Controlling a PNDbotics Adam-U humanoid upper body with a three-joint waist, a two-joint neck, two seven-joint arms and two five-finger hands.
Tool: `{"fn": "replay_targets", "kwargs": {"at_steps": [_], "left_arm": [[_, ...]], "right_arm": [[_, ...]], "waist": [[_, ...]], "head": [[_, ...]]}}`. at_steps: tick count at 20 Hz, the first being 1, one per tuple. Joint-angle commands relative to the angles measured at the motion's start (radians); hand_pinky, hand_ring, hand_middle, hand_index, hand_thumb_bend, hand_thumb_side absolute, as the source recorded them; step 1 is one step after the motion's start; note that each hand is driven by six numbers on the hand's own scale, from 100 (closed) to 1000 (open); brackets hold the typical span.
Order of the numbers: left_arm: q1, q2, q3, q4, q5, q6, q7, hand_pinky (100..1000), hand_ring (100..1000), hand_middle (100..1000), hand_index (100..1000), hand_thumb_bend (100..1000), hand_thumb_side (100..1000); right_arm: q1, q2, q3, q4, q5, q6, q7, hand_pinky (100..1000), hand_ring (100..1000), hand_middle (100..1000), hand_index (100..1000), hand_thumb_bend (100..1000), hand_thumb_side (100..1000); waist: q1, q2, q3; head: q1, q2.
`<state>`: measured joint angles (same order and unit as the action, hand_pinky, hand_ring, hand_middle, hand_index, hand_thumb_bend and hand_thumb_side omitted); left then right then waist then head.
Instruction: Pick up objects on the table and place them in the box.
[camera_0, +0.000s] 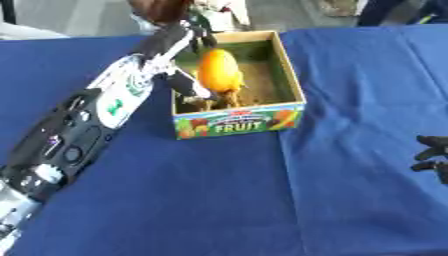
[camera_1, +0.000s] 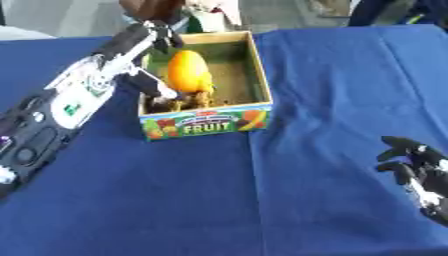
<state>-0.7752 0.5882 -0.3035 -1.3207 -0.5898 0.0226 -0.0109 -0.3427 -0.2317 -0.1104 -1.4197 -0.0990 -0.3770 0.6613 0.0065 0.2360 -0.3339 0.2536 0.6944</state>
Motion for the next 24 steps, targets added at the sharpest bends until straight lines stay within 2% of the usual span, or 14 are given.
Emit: {"fn": "replay_targets", "kwargs": {"at_steps": [1,4,6,7,10,13,16,19,22,24], "left_arm": [[-0.005,0.029,0.039,-0.063,0.038,0.015,0.054,685,671,720,786,814,128],[0.02,0.059,0.075,-0.168,0.142,0.024,0.103,670,656,706,776,813,105],[0.057,0.082,0.113,-0.264,0.248,0.029,0.135,638,621,663,757,791,100],[0.081,0.094,0.136,-0.315,0.303,0.033,0.154,627,608,639,748,750,100],[0.19,0.139,0.215,-0.49,0.463,0.039,0.219,615,590,616,735,688,100],[0.336,0.163,0.298,-0.642,0.586,0.032,0.265,606,573,598,734,643,100],[0.46,0.146,0.369,-0.675,0.63,-0.002,0.312,601,565,589,726,625,100],[0.57,0.081,0.408,-0.679,0.63,-0.014,0.34,594,557,582,722,595,100],[0.636,0.008,0.426,-0.679,0.614,0.006,0.352,589,552,578,720,583,100],[0.661,-0.032,0.432,-0.679,0.605,0.011,0.361,588,551,574,717,577,100]], "right_arm": [[-0.007,-0.014,-0.006,-0.009,0.003,-0.003,-0.001,696,1000,637,891,100,432],[-0.006,-0.017,-0.008,-0.009,0.005,-0.004,-0.002,696,1000,637,891,100,432],[-0.005,-0.019,-0.011,-0.009,0.006,-0.004,-0.005,696,1000,637,891,100,430],[-0.004,-0.02,-0.013,-0.008,0.006,-0.004,-0.007,696,1000,637,890,100,428],[0.0,-0.027,-0.02,-0.007,0.007,-0.005,-0.013,696,1000,637,890,100,423],[0.005,-0.035,-0.031,-0.008,0.007,-0.003,-0.024,695,1000,636,890,100,418],[0.006,-0.042,-0.034,-0.01,0.004,-0.003,-0.028,695,1000,637,889,100,406],[0.007,-0.047,-0.039,-0.011,0.0,-0.001,-0.033,695,1000,637,888,100,390],[0.01,-0.052,-0.044,-0.012,-0.006,0.0,-0.042,694,1000,639,886,100,381],[0.01,-0.05,-0.044,-0.013,-0.012,0.003,-0.047,693,1000,639,887,100,390]], "waist": [[-0.003,-0.013,0.002],[-0.001,-0.013,0.008],[-0.001,-0.014,0.016],[-0.001,-0.015,0.021],[-0.001,-0.022,0.039],[0.003,-0.03,0.064],[0.003,-0.039,0.088],[0.0,-0.051,0.107],[-0.003,-0.065,0.124],[-0.005,-0.071,0.131]], "head": [[-0.005,-0.001],[-0.012,-0.001],[-0.016,0.001],[-0.021,0.005],[-0.027,0.009],[-0.035,0.015],[-0.036,0.028],[-0.031,0.047],[-0.028,0.07],[-0.029,0.074]]}}
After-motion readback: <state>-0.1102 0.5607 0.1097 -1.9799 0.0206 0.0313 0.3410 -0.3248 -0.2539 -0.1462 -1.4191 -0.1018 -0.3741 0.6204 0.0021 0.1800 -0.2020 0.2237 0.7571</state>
